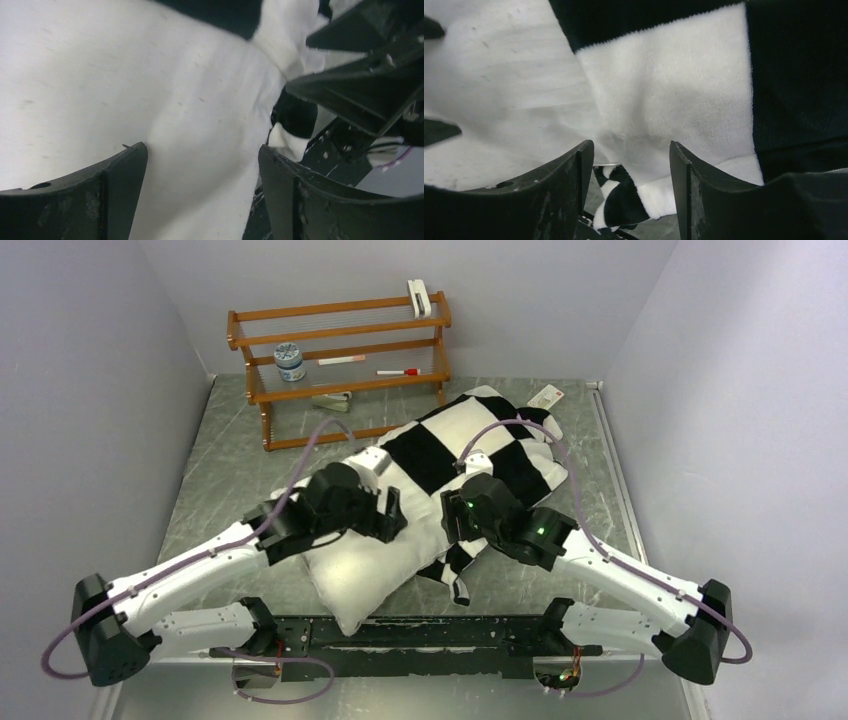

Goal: Put the pillow into the pillowcase

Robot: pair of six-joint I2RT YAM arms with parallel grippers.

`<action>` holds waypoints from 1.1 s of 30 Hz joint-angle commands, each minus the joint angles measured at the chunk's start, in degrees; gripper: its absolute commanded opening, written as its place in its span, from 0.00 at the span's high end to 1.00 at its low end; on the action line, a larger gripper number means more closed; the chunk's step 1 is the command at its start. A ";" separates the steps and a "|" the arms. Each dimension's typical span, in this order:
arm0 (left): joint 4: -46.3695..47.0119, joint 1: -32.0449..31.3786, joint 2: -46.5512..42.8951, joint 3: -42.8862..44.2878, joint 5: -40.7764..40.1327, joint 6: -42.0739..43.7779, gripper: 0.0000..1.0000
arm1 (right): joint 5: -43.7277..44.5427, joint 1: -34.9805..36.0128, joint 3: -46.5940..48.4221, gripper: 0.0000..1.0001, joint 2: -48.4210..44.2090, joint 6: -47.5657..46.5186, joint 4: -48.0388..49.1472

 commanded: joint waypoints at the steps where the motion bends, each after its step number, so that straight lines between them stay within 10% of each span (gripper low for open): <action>1: 0.16 -6.02 3.78 -2.14 -7.12 -2.07 0.14 | 3.55 0.86 -1.86 0.39 2.16 -1.99 -1.04; 6: 6.91 -7.71 9.57 -6.47 -12.49 -6.12 0.17 | 9.42 1.00 -5.62 0.41 3.02 -5.33 5.04; 11: 9.58 -7.27 14.72 -2.76 -17.29 -8.05 0.94 | 10.09 1.17 -4.89 0.58 6.20 -6.56 7.15; 17: 13.36 -5.13 11.62 2.28 -18.40 -13.33 0.95 | 1.93 2.62 3.55 1.00 5.62 -2.49 6.38; 26: 12.82 -5.10 11.33 8.86 -27.04 -16.86 0.95 | -21.93 11.88 1.73 1.00 4.00 9.84 32.68; 33: 19.18 -4.60 10.03 -2.34 -24.83 -21.16 0.95 | -3.87 18.46 -17.32 1.00 4.40 20.54 45.39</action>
